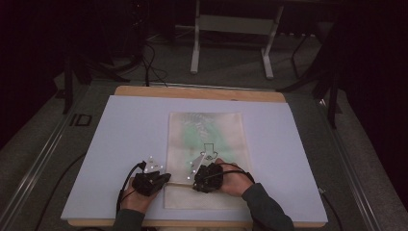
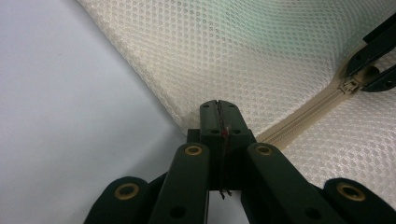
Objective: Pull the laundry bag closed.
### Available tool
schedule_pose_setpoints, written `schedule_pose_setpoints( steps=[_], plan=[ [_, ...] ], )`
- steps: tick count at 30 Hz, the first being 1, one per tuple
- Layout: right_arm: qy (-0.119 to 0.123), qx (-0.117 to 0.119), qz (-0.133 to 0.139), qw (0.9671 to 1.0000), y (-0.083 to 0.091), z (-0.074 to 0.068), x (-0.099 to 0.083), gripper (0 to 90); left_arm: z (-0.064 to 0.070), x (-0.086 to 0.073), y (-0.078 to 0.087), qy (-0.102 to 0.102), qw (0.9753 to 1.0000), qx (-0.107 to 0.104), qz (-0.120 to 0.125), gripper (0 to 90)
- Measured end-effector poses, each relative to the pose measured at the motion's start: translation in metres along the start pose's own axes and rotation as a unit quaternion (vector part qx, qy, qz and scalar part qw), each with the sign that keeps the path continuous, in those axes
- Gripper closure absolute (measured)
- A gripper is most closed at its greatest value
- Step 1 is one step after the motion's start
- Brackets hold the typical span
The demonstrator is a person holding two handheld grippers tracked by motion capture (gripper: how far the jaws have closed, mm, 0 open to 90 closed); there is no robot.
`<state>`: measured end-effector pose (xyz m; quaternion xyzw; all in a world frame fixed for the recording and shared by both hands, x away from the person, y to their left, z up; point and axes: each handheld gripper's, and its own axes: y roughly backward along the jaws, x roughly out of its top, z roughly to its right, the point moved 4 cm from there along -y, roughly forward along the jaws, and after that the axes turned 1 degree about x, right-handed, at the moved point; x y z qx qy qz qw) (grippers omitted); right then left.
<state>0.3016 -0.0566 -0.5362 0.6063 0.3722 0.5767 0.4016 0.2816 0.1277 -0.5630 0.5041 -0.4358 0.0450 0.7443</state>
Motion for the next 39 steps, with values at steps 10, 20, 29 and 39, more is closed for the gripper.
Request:
schedule_pose_setpoints(
  steps=[10,20,29,39],
  plan=[
    [-0.002,-0.007,-0.003,1.0000,0.005,0.000,-0.007,82.2,0.000,0.000,0.000,0.000,1.0000,0.000,0.000,89.4],
    [-0.003,-0.008,-0.004,1.0000,0.007,0.000,-0.011,82.2,0.000,0.000,0.000,0.000,1.0000,0.000,0.000,89.4],
    [0.000,-0.009,-0.007,0.9999,0.009,0.000,-0.013,82.2,0.000,0.000,0.000,0.000,1.0000,0.000,0.000,89.4],
    [0.002,-0.017,-0.014,0.9998,0.014,-0.001,-0.017,82.2,0.000,0.000,0.000,0.000,1.0000,0.000,0.002,89.4]
  ],
)
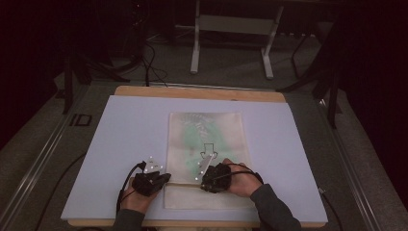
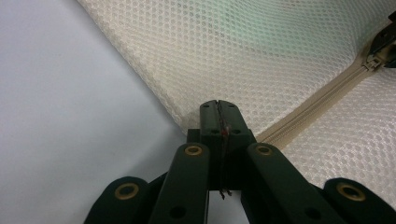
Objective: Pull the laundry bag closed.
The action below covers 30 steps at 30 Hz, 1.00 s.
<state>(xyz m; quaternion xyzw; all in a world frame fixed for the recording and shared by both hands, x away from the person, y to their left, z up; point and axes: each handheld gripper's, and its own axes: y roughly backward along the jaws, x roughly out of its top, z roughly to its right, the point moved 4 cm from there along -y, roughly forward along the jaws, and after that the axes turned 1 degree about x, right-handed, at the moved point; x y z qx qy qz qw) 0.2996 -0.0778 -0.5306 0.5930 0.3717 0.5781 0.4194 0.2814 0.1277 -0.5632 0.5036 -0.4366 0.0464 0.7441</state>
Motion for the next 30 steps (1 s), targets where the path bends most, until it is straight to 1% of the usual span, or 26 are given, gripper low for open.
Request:
schedule_pose_setpoints(
  steps=[4,9,11,20,22,24,29,30],
  plan=[
    [0.001,-0.003,-0.007,1.0000,0.001,0.000,-0.002,82.2,0.000,0.000,0.000,0.000,1.0000,0.000,0.000,89.4],
    [0.000,-0.003,-0.005,1.0000,0.003,0.000,-0.006,82.1,0.000,0.000,0.000,0.000,1.0000,0.000,0.000,89.4],
    [0.001,-0.004,-0.011,0.9999,0.003,0.000,-0.007,82.2,0.000,0.000,0.000,-0.001,1.0000,0.001,0.000,89.4],
    [0.002,-0.005,-0.004,1.0000,0.006,-0.001,-0.008,82.1,0.000,0.000,0.000,0.000,1.0000,0.000,0.000,89.4],
    [0.000,-0.005,-0.007,1.0000,0.007,-0.001,-0.009,82.1,0.000,0.000,0.000,0.000,1.0000,0.000,0.000,89.4],
    [-0.001,-0.004,-0.001,1.0000,0.008,-0.001,-0.010,82.1,0.000,0.000,0.000,0.000,1.0000,0.000,-0.001,89.4],
    [0.000,-0.006,-0.007,1.0000,0.010,-0.001,-0.012,82.2,0.000,0.000,0.000,0.000,1.0000,0.000,0.000,89.4],
    [-0.003,-0.005,-0.004,1.0000,0.010,-0.001,-0.013,82.2,0.000,0.000,0.000,0.000,1.0000,0.000,0.000,89.4]
  ],
)
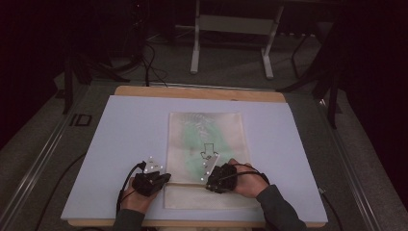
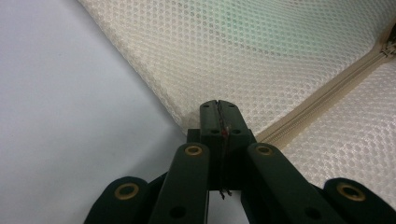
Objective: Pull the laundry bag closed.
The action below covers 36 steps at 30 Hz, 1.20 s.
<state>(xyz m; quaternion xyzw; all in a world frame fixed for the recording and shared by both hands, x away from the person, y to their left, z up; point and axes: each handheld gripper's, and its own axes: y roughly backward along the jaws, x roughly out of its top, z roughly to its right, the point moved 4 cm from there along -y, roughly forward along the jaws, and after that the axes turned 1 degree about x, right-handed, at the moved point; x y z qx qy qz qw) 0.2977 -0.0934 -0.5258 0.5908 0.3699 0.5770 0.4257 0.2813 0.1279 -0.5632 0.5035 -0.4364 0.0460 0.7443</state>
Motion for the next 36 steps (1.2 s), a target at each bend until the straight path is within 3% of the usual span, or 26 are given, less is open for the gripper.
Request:
schedule_pose_setpoints(
  steps=[36],
  plan=[
    [-0.015,0.004,-0.003,0.9999,0.011,0.004,-0.024,82.1,0.000,0.000,0.000,0.000,1.0000,0.001,0.000,89.4]
  ],
)
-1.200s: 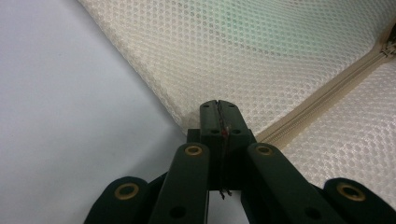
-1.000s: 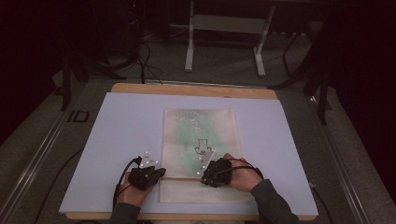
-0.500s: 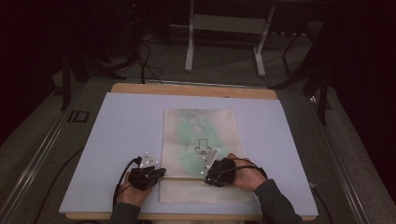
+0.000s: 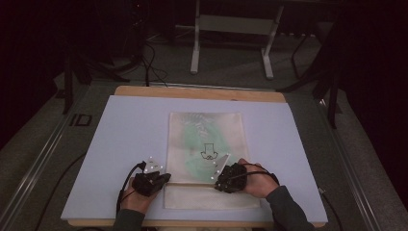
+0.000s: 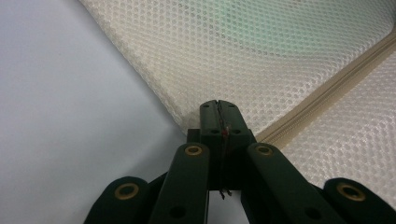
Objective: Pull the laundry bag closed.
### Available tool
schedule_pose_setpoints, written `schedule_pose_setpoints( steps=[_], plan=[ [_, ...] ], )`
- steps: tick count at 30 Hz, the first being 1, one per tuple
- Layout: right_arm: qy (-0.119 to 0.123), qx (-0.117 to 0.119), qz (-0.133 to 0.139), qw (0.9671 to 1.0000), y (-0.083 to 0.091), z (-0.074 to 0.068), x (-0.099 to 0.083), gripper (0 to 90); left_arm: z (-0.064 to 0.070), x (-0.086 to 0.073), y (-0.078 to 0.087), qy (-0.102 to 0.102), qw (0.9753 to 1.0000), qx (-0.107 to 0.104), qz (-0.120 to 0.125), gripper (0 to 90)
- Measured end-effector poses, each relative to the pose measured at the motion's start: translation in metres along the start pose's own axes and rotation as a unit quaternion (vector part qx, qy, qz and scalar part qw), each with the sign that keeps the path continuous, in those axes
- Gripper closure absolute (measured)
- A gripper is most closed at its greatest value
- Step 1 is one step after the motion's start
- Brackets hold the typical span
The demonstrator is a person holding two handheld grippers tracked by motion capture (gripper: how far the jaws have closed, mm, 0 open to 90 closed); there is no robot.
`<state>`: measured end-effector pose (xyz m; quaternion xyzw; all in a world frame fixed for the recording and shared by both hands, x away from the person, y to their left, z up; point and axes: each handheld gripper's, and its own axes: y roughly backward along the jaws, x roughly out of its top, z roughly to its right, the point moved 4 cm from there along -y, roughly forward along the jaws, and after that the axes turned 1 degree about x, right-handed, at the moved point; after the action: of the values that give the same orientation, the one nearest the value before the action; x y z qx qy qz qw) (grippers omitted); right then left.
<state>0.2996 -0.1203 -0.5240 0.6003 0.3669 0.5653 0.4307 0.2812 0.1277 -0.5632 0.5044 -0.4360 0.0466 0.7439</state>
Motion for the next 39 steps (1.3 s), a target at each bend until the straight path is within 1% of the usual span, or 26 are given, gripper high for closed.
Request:
schedule_pose_setpoints(
  steps=[2,4,7,8,15,17,22,24,28,33,36,39],
  plan=[
    [-0.001,0.001,0.005,1.0000,0.002,0.000,-0.001,82.2,0.000,0.000,0.000,0.000,1.0000,0.001,0.000,89.4],
    [-0.001,-0.001,-0.003,1.0000,0.002,0.000,-0.002,82.2,0.000,0.000,0.000,0.000,1.0000,0.001,0.000,89.4],
    [-0.001,-0.003,-0.006,1.0000,0.003,0.000,-0.005,82.2,0.000,0.000,0.000,0.000,1.0000,0.000,0.000,89.4],
    [-0.005,-0.002,-0.007,1.0000,0.003,0.000,-0.007,82.1,0.000,0.000,0.000,0.000,1.0000,0.000,0.000,89.4],
    [-0.009,-0.004,-0.008,0.9999,0.006,0.002,-0.016,82.1,0.000,0.000,0.000,0.001,1.0000,0.000,0.000,89.4],
    [-0.014,-0.004,-0.009,0.9999,0.006,0.002,-0.018,82.2,0.000,0.000,0.000,0.001,1.0000,-0.001,0.000,89.4],
    [-0.016,-0.004,-0.007,0.9998,0.007,0.003,-0.023,82.1,0.000,0.000,0.000,0.001,1.0000,-0.001,0.000,89.4],
    [-0.017,-0.002,-0.002,0.9999,0.008,0.003,-0.024,82.2,0.000,0.000,0.000,0.001,1.0000,0.000,0.000,89.4],
    [-0.018,-0.003,-0.007,0.9998,0.007,0.003,-0.025,82.2,0.000,0.000,0.000,0.001,1.0000,0.000,0.000,89.4],
    [-0.022,-0.001,-0.003,0.9998,0.008,0.003,-0.028,82.2,0.000,0.000,0.000,0.000,1.0000,0.001,0.001,89.4],
    [-0.022,-0.004,-0.004,0.9997,0.009,0.004,-0.031,82.2,0.000,0.000,0.000,0.001,1.0000,0.002,0.001,89.4],
    [-0.028,-0.004,-0.003,0.9996,0.010,0.004,-0.034,82.1,0.000,0.000,0.000,0.002,1.0000,0.001,0.001,89.4]
  ],
)
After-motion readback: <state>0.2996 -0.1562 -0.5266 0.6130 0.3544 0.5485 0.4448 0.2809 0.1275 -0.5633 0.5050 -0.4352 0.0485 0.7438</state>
